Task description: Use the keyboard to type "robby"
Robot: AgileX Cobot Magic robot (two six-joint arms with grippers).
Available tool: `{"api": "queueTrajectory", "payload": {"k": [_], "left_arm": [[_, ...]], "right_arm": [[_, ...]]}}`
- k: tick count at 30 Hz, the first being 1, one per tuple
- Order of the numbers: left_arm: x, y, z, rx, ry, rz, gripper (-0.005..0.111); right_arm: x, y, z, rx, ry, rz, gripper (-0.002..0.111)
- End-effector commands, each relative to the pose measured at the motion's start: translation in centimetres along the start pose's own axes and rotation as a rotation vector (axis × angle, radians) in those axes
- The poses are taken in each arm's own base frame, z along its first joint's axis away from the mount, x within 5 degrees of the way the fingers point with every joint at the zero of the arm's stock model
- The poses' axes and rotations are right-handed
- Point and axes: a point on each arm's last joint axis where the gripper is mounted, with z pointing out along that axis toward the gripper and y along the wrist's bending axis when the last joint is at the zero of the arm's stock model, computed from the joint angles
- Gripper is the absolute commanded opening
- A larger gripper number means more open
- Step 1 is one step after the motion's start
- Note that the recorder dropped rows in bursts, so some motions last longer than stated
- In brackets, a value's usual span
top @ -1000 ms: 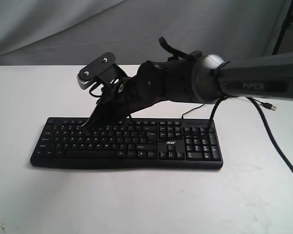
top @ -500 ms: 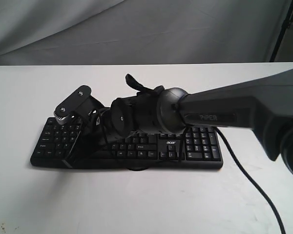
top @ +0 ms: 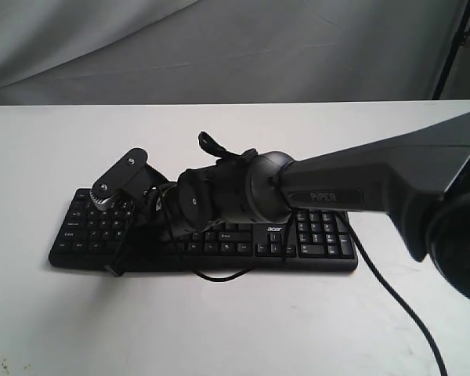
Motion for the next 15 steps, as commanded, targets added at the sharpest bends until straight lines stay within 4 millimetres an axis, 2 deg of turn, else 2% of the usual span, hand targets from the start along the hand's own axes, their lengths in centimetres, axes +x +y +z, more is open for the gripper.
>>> {"api": "queueTrajectory", "payload": {"k": [1, 8, 15], "left_arm": [[0.06, -0.03, 0.01, 0.005, -0.007, 0.003, 0.0], [0.06, -0.03, 0.01, 0.005, -0.007, 0.003, 0.0], [0.06, -0.03, 0.01, 0.005, -0.007, 0.003, 0.0]], "right_arm": [[-0.29, -0.28, -0.1, 0.016, -0.022, -0.012, 0.0], [-0.05, -1.11, -0.16, 0.024, -0.012, -0.002, 0.0], [0.02, -1.04, -0.15, 0.019, -0.004, -0.004, 0.0]]}}
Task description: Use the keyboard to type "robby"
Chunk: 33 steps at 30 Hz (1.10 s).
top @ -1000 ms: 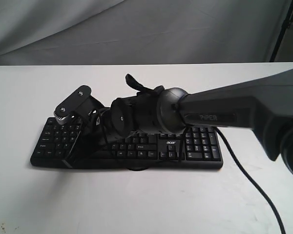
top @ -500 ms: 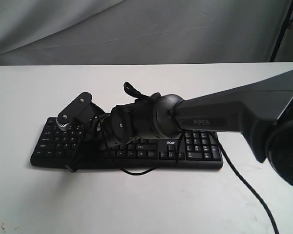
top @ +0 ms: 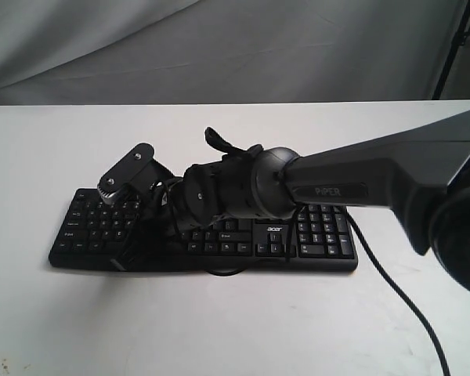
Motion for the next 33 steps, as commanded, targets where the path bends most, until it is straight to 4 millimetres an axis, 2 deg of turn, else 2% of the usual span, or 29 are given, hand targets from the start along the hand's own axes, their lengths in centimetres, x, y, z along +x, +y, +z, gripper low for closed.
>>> {"api": "queueTrajectory", "payload": {"k": [1, 6, 12, 23, 33], "left_arm": [[0.1, 0.0, 0.0, 0.005, -0.007, 0.003, 0.0], [0.1, 0.0, 0.0, 0.005, -0.007, 0.003, 0.0], [0.1, 0.0, 0.0, 0.005, -0.007, 0.003, 0.0], [0.1, 0.0, 0.0, 0.005, -0.007, 0.003, 0.0], [0.1, 0.0, 0.0, 0.005, -0.007, 0.003, 0.0]], "right_arm": [[-0.1, -0.3, -0.1, 0.004, 0.0, -0.012, 0.0], [0.0, -0.3, -0.1, 0.003, 0.002, -0.012, 0.0], [0.9, -0.1, 0.8, -0.009, 0.039, -0.005, 0.0], [-0.2, -0.3, -0.3, 0.006, 0.001, -0.032, 0.0], [0.1, -0.2, 0.0, 0.002, 0.013, -0.031, 0.0]]}}
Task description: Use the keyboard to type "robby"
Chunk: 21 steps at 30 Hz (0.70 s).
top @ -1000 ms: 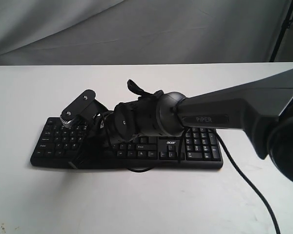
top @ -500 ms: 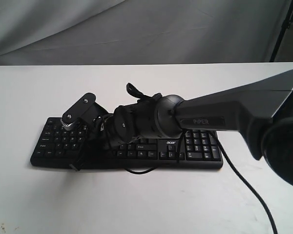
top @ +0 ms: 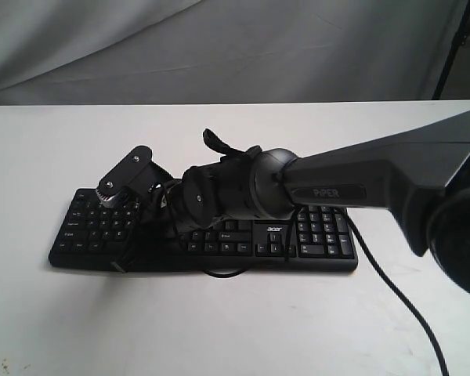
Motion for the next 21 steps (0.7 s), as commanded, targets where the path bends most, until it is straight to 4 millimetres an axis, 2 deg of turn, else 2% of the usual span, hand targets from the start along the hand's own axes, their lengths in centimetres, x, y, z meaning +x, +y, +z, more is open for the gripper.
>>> {"api": "queueTrajectory", "payload": {"k": [1, 10, 21], "left_arm": [[0.1, 0.0, 0.0, 0.005, -0.007, 0.003, 0.0], [0.1, 0.0, 0.0, 0.005, -0.007, 0.003, 0.0], [0.1, 0.0, 0.0, 0.005, -0.007, 0.003, 0.0]], "right_arm": [[0.0, -0.2, -0.1, 0.002, 0.006, -0.014, 0.0], [0.5, -0.2, 0.4, -0.004, 0.023, -0.011, 0.0], [-2.1, -2.4, -3.6, 0.039, -0.048, -0.014, 0.0]]}}
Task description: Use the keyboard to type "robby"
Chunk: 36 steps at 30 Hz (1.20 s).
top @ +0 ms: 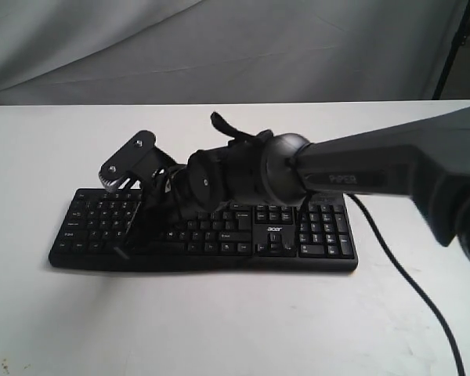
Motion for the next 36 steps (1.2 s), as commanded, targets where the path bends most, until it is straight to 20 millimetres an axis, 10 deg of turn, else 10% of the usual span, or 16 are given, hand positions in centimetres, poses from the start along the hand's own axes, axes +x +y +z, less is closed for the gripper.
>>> {"api": "queueTrajectory", "payload": {"k": [1, 36], "left_arm": [[0.1, 0.0, 0.0, 0.005, -0.007, 0.003, 0.0], [0.1, 0.0, 0.0, 0.005, -0.007, 0.003, 0.0]], "right_arm": [[-1.2, -1.6, -2.1, 0.028, -0.027, -0.004, 0.0], [0.2, -1.3, 1.4, 0.084, -0.092, -0.02, 0.0]]}}
